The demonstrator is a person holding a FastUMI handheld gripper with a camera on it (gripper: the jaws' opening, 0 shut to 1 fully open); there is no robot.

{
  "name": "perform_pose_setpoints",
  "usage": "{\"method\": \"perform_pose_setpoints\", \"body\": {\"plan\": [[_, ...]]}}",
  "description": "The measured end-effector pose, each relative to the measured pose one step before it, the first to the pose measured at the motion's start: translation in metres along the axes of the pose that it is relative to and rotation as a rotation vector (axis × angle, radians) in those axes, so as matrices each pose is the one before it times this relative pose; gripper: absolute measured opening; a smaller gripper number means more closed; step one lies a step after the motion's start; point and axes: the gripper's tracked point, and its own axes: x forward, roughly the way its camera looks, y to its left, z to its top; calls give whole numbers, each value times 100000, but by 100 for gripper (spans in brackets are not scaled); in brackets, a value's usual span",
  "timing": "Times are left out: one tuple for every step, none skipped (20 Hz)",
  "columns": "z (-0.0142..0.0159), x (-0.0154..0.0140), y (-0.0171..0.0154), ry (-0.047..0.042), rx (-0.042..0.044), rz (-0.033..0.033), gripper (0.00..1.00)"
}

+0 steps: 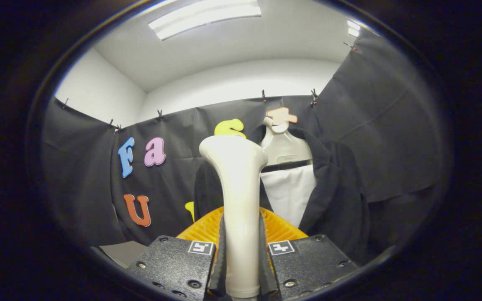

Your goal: Iron the clothes twice with a garment steamer, once on the left side and once on the right side.

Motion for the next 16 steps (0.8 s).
{"method": "perform_pose_setpoints", "body": {"plan": [[-593, -40, -125, 879, -434, -711, 34], [-728, -5, -169, 942, -280, -651, 34], [-568, -121, -139, 1007, -51, -636, 34], [-534, -15, -41, 1021, 297, -398, 34], [-584, -116, -138, 1227, 378, -515, 34], [-646, -50, -178, 1189, 64, -817, 34], [-673, -116, -211, 1283, -264, -1153, 34], [-656, -145, -199, 1368, -343, -946, 34], [-516, -195, -139, 1109, -299, -792, 34], [-652, -163, -37, 1159, -460, -737, 34], [-419, -193, -123, 668, -342, -753, 34], [-406, -96, -170, 743, -590, -915, 34], [-426, -149, -163, 603, -431, -816, 34], [-419, -154, -89, 789, 9, -561, 34], [-684, -236, -72, 1839, 612, 67, 34], [-854, -120, -6, 2276, 1308, -75, 35]]}}
